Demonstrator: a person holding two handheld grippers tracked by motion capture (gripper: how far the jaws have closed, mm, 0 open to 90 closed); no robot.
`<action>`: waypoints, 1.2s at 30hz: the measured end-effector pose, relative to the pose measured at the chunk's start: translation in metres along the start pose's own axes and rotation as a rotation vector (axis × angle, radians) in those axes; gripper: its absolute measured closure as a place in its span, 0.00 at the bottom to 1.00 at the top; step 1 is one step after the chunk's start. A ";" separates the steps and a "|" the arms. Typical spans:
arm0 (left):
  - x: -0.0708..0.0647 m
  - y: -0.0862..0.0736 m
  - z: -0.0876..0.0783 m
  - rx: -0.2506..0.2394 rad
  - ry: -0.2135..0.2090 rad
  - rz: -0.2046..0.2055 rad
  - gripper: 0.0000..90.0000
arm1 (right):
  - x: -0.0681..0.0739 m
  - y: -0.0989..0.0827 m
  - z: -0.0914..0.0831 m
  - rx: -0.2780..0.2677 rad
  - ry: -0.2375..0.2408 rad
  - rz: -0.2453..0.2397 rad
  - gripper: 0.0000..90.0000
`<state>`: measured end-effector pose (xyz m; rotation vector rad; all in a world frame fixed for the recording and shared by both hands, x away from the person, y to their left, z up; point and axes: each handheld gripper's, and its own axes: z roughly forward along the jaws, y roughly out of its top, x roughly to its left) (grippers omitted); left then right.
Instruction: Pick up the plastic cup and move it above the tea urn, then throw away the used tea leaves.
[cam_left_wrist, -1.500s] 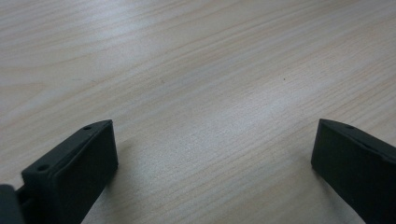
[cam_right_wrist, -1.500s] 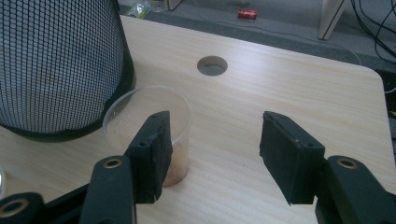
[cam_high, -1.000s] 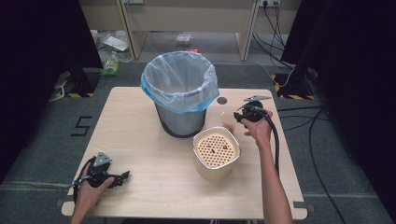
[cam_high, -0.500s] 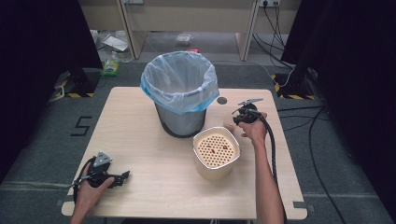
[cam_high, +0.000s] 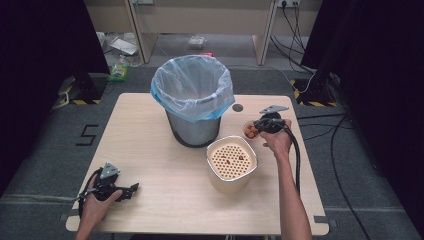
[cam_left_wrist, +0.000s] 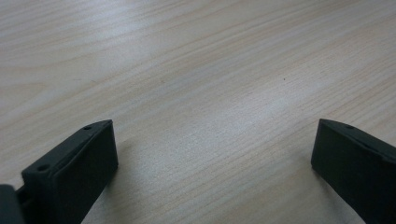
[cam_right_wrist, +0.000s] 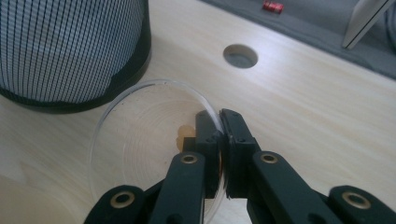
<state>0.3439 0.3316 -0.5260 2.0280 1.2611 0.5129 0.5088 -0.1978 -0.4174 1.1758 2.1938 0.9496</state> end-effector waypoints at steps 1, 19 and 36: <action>0.000 0.000 0.000 0.000 0.000 0.000 0.00 | -0.001 0.000 -0.002 -0.004 -0.003 -0.002 0.96; 0.000 0.000 0.000 0.000 0.000 0.000 0.00 | -0.004 0.007 -0.034 -0.103 -0.063 -0.023 0.96; 0.000 0.000 0.000 0.000 0.000 0.000 0.00 | 0.022 0.019 -0.067 -0.208 -0.094 -0.136 0.96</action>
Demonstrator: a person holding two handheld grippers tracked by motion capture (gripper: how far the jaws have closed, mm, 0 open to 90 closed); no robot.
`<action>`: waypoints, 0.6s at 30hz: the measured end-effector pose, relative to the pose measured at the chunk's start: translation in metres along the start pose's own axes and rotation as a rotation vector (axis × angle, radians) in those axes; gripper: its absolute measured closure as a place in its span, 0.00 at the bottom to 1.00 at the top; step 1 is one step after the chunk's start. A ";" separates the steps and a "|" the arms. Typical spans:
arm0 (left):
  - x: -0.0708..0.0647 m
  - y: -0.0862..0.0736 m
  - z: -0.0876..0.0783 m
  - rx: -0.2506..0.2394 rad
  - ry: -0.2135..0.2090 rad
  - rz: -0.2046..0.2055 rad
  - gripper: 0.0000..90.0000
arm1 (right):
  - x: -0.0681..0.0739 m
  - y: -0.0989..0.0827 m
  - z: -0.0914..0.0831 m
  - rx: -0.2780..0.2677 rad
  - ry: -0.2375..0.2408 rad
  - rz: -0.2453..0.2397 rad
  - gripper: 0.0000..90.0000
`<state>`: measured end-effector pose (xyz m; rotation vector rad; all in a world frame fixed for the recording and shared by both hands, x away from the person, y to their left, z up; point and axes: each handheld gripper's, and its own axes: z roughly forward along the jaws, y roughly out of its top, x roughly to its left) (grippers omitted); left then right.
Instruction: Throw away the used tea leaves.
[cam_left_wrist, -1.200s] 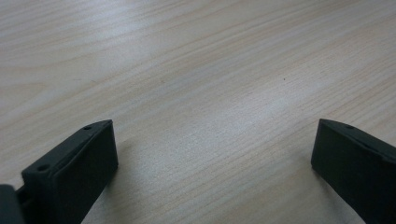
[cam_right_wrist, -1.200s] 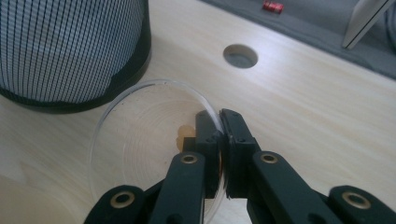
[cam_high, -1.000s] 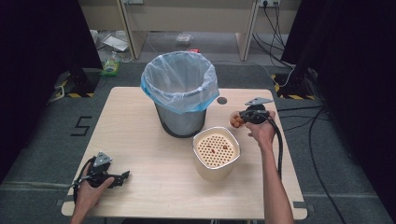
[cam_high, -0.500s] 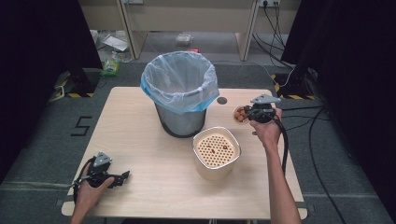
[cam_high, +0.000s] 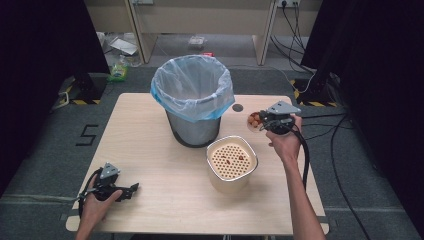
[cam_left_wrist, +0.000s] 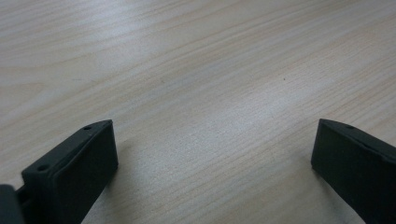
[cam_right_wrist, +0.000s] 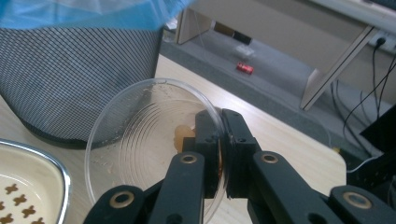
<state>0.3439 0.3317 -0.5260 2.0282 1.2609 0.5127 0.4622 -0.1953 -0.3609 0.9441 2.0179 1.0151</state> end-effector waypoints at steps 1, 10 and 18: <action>0.000 0.000 0.000 0.000 0.000 0.000 0.00 | 0.000 0.000 0.000 0.000 0.000 0.000 0.96; 0.000 0.000 0.000 -0.001 0.000 0.000 0.00 | 0.022 0.008 -0.016 -0.068 -0.076 -0.130 0.96; 0.000 0.000 0.000 0.000 -0.001 0.002 0.00 | 0.044 0.004 -0.027 -0.198 -0.148 -0.259 0.96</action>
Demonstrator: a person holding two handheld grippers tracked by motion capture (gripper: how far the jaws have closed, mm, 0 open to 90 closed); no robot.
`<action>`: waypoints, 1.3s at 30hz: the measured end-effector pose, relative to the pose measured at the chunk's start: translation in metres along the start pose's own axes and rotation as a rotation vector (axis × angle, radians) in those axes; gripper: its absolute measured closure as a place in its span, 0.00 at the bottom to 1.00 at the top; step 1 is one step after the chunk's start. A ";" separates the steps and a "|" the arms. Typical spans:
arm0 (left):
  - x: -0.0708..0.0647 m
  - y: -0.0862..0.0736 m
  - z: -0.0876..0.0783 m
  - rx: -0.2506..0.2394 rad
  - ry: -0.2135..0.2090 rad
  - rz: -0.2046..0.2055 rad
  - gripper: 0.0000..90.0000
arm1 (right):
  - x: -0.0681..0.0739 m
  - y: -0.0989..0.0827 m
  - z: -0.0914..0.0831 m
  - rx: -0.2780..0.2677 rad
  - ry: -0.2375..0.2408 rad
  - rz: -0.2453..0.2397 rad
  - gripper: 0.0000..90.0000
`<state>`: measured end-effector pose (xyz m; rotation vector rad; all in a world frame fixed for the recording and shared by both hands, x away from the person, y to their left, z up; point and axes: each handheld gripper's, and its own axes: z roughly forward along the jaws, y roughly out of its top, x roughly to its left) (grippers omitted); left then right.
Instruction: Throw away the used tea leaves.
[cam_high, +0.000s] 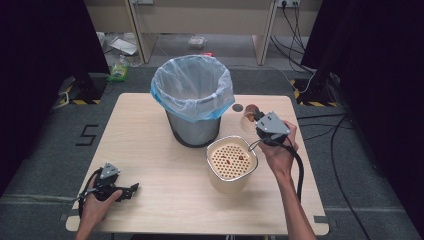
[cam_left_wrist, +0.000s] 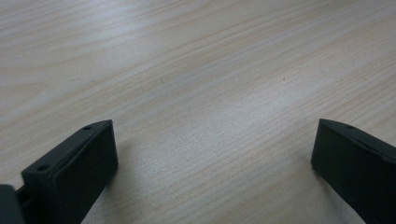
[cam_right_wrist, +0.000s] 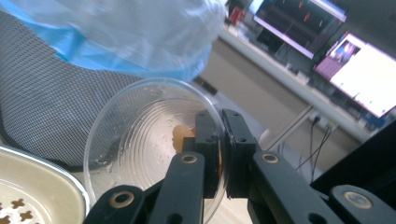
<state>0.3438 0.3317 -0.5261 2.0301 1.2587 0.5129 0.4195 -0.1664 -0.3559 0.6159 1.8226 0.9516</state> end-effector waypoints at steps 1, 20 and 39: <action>0.000 0.000 0.000 0.000 0.000 0.000 0.00 | 0.008 -0.001 -0.001 -0.019 -0.013 -0.040 0.96; 0.000 0.000 0.000 0.000 -0.004 0.004 0.00 | 0.061 0.006 -0.022 -0.150 -0.161 -0.381 0.97; 0.000 0.000 0.000 0.001 -0.004 0.004 0.00 | 0.080 -0.001 -0.023 -0.201 -0.235 -0.479 0.97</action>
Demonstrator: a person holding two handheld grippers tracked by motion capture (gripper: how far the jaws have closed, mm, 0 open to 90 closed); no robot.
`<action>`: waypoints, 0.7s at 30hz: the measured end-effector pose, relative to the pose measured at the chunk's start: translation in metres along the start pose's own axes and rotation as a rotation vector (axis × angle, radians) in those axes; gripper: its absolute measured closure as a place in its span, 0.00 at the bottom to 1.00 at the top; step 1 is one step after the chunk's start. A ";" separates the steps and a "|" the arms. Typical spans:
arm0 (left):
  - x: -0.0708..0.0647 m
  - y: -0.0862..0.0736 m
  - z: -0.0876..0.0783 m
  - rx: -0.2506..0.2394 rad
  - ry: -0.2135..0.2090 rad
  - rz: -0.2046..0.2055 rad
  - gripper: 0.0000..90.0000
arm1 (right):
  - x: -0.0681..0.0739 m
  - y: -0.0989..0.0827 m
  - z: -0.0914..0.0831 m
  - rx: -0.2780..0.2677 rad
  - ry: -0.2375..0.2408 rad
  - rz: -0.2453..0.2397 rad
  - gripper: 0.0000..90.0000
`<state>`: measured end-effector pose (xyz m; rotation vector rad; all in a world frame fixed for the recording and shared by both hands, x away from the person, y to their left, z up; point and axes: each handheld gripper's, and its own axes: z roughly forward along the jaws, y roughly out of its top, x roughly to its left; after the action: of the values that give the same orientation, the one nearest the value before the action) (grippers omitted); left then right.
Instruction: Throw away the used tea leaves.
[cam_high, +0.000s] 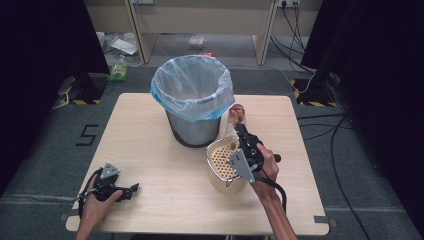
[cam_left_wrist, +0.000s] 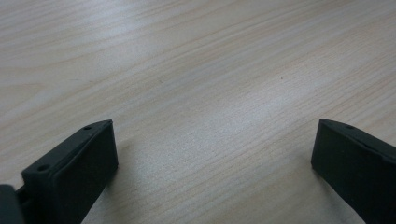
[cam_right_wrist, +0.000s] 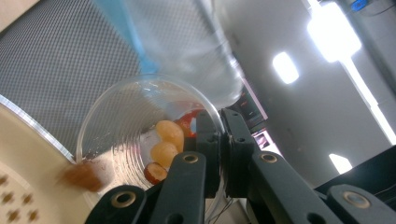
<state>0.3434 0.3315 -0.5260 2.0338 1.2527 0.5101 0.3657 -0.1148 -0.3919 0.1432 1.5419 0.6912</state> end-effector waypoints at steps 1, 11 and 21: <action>0.000 0.000 0.000 0.000 0.000 0.000 0.00 | 0.001 -0.003 -0.001 0.010 -0.002 0.015 0.97; 0.000 0.000 0.000 0.000 0.000 0.000 0.00 | 0.004 0.005 -0.008 -0.041 -0.087 -0.085 0.97; 0.000 0.000 0.000 0.000 0.000 0.000 0.00 | 0.007 0.003 -0.009 -0.045 -0.105 -0.098 0.97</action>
<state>0.3434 0.3315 -0.5260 2.0337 1.2528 0.5103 0.3558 -0.1117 -0.3963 0.0686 1.4226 0.6303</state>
